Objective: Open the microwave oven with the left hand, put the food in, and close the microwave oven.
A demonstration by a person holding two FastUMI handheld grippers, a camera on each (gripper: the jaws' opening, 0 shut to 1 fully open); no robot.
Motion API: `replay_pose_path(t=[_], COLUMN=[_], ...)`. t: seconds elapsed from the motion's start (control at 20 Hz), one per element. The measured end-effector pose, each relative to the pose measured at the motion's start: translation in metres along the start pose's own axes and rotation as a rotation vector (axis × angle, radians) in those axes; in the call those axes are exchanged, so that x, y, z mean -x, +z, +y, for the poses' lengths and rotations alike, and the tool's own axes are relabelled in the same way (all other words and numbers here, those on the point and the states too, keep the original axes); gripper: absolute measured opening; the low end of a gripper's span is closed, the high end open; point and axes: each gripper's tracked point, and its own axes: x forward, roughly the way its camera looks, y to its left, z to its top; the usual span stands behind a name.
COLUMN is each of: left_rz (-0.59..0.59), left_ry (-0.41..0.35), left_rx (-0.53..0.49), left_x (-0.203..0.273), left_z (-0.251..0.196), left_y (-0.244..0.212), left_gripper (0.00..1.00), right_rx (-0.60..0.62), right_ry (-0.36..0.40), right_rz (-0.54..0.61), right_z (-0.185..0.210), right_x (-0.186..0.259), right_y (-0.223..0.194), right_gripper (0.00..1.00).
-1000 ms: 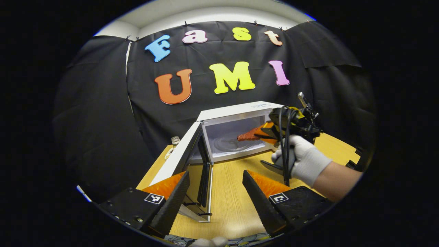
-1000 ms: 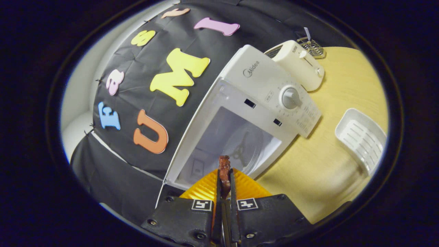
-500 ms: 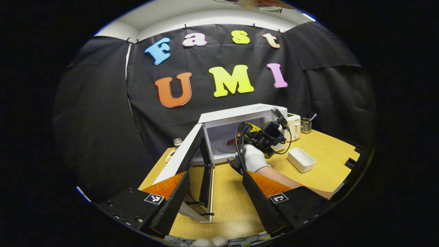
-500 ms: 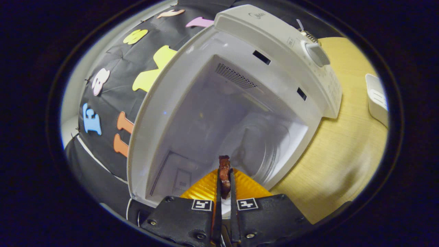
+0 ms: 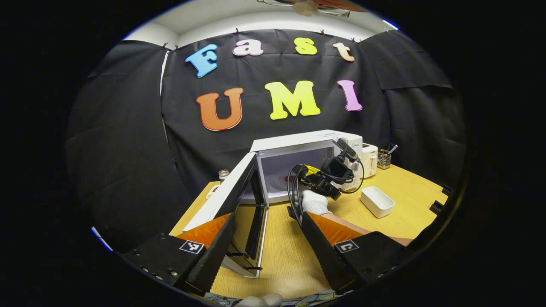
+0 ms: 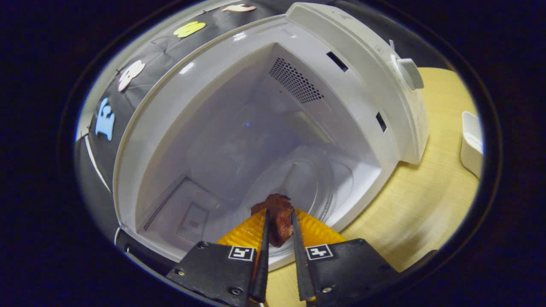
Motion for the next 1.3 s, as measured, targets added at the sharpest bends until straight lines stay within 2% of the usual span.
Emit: replay_pose_path(t=[0.05, 0.1, 0.15, 0.2, 0.25, 0.3, 0.35, 0.4, 0.5, 0.55, 0.6, 0.65, 0.85, 1.1, 1.15, 1.2, 1.25, 1.3], left_rz=[0.001, -0.003, -0.005, -0.004, -0.001, -0.003, 0.001, 0.002, 0.000, -0.005, -0.010, -0.013, -0.036, -0.068, -0.076, -0.079, -0.082, -0.084], left_ry=[0.003, 0.006, 0.009, 0.014, 0.018, 0.019, 0.021, 0.021, 0.017, 0.016, 0.017, 0.020, 0.016, 0.033, 0.040, 0.045, 0.051, 0.052], left_rx=[-0.005, -0.007, -0.007, -0.008, -0.006, -0.004, -0.002, -0.003, -0.010, -0.017, -0.023, -0.026, -0.012, -0.027, -0.028, -0.025, -0.020, -0.010], left_x=[0.000, -0.001, 0.000, -0.001, -0.001, -0.002, -0.002, -0.003, -0.002, -0.002, -0.003, -0.002, -0.001, 0.011, 0.015, 0.018, 0.021, 0.024], left_z=[0.002, 0.003, 0.005, 0.007, 0.008, 0.008, 0.008, 0.008, 0.007, 0.005, 0.005, 0.005, 0.000, 0.010, 0.013, 0.016, 0.019, 0.021], left_y=[0.000, 0.001, 0.003, 0.003, 0.002, 0.003, 0.003, 0.004, 0.006, 0.007, 0.009, 0.011, 0.023, 0.047, 0.052, 0.056, 0.058, 0.061], left_gripper=[0.95, 0.95, 0.95, 0.95, 0.95, 0.95, 0.95, 0.95, 0.95, 0.95, 0.95, 0.95, 0.95, 0.95, 0.95, 0.95, 0.95, 0.95], right_rx=[0.025, 0.047, 0.084, 0.113, 0.143, 0.172, 0.189, 0.205, 0.254, 0.273, 0.270, 0.258, 0.333, 0.422, 0.442, 0.457, 0.477, 0.499], right_ry=[-0.003, -0.005, -0.011, -0.014, -0.015, -0.013, -0.017, -0.023, -0.025, -0.025, -0.016, -0.013, 0.009, 0.065, 0.074, 0.076, 0.074, 0.084], right_rz=[0.003, 0.006, 0.006, 0.004, 0.000, -0.010, -0.015, -0.020, -0.045, -0.040, -0.029, -0.021, -0.016, -0.006, -0.011, -0.014, -0.014, -0.004], right_z=[0.000, 0.000, -0.001, 0.000, 0.000, 0.002, 0.000, -0.001, -0.001, -0.002, -0.001, 0.000, 0.007, 0.020, 0.019, 0.017, 0.013, 0.010], right_x=[0.000, 0.000, 0.000, 0.002, 0.002, 0.004, 0.006, 0.007, 0.009, 0.010, 0.011, 0.014, 0.044, 0.118, 0.139, 0.156, 0.177, 0.200], right_y=[-0.001, -0.001, -0.001, 0.001, 0.001, 0.002, 0.004, 0.007, 0.012, 0.011, 0.010, 0.010, 0.022, 0.060, 0.073, 0.084, 0.095, 0.104], right_gripper=[0.19, 0.38, 0.26, 0.46, 0.50, 0.63, 0.63, 0.83, 0.94, 0.95, 0.89, 1.00, 1.00, 1.00, 0.90, 1.00, 1.00, 0.90])
